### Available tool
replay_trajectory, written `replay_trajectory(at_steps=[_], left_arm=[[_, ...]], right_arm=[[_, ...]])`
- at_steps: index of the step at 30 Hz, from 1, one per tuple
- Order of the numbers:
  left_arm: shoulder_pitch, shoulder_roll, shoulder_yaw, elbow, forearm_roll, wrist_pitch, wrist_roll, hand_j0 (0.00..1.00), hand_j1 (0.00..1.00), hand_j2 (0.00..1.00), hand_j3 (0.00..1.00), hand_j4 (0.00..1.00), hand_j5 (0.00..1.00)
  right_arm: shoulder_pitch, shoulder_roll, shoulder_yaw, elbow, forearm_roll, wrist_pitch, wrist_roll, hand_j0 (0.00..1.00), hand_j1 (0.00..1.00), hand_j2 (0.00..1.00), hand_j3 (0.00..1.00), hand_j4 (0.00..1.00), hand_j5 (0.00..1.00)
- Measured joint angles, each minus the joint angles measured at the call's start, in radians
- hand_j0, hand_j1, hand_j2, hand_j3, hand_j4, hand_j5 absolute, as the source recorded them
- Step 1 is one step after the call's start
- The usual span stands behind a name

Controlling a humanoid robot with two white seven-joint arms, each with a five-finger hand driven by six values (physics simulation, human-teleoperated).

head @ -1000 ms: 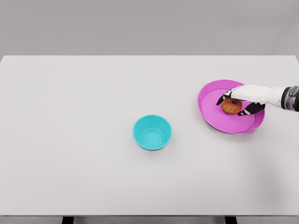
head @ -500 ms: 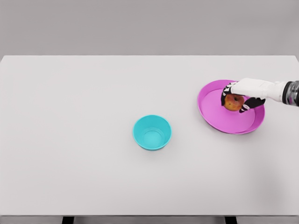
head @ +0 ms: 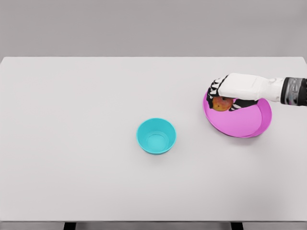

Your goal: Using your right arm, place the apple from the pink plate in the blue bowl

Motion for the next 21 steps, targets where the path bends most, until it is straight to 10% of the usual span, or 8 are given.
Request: replay_trajectory(at_steps=[21], left_arm=[[0.0, 0.0, 0.0, 0.0, 0.0, 0.0, 0.0, 1.0, 1.0, 1.0, 1.0, 1.0, 1.0]], right_arm=[[-0.005, 0.223, 0.121, -0.148, 0.018, 0.003, 0.0, 0.48, 0.48, 0.48, 0.48, 0.48, 0.48]])
